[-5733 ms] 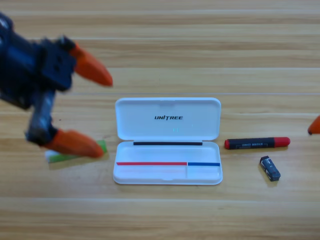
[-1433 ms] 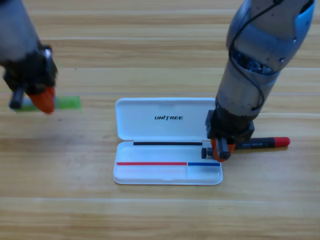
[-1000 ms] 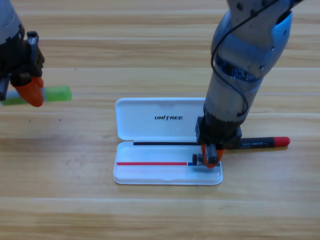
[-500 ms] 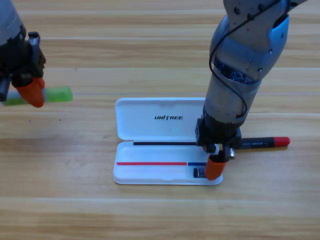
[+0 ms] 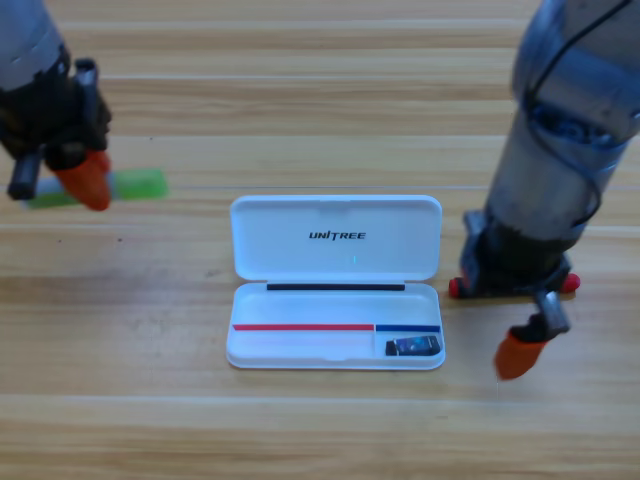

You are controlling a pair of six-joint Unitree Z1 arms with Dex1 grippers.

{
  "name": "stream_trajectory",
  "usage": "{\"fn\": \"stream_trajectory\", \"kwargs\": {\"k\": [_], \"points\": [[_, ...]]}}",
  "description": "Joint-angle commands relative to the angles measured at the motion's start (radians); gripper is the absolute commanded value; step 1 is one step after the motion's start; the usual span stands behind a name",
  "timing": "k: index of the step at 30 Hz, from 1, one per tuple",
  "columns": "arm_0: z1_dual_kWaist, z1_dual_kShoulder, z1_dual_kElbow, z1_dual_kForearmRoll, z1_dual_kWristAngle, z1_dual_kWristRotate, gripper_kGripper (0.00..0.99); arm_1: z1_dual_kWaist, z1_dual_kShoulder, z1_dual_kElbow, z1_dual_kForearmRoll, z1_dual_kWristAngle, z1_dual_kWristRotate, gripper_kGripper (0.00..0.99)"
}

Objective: Clean up eraser and pencils

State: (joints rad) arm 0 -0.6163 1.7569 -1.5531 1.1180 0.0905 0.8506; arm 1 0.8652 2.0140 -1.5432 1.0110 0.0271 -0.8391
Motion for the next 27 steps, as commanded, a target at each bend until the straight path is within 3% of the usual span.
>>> {"fn": "stream_trajectory", "kwargs": {"k": [1,8,16,23,27], "points": [[-0.146,0.082,-0.036,0.006,-0.02,-0.065,0.0,-0.144,0.057,0.017,-0.048,-0.072,-0.011,0.99],[-0.258,0.205,-0.102,0.003,-0.029,-0.11,0.0,-0.202,0.15,-0.025,-0.086,-0.087,-0.104,0.99],[-0.295,0.351,-0.179,0.002,-0.034,-0.11,0.0,-0.225,0.223,-0.075,-0.091,-0.084,-0.169,0.976],[-0.307,0.418,-0.208,-0.003,-0.046,-0.108,0.0,-0.229,0.259,-0.11,-0.091,-0.076,-0.189,0.888],[-0.312,0.443,-0.225,-0.006,-0.049,-0.11,0.0,-0.23,0.272,-0.11,-0.091,-0.069,-0.198,0.788]]}}
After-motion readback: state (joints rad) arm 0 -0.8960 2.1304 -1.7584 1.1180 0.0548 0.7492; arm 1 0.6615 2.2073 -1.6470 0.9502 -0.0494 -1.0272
